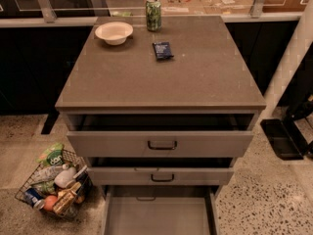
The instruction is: Close bottom drawer
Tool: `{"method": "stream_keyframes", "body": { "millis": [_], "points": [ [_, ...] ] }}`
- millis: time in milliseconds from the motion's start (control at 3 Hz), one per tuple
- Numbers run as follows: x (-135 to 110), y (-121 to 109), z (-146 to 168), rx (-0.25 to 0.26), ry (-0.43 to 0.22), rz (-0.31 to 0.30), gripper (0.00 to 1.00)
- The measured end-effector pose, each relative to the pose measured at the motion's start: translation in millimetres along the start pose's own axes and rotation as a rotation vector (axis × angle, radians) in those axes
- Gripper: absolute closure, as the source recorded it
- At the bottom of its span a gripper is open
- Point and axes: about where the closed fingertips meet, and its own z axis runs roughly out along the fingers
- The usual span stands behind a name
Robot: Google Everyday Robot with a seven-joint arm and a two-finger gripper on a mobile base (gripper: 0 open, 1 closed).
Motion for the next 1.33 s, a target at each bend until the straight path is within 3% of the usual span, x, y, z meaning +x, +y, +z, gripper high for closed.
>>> {"method": "stream_keyframes", "body": {
  "millis": [667,1333],
  "points": [
    [-5.8,26.7,19.4,0.006,-0.017,-0.033,1.00],
    [-45.2,35.2,70.6,-0.046,-0.086,-0.120,1.00]
  ]
}}
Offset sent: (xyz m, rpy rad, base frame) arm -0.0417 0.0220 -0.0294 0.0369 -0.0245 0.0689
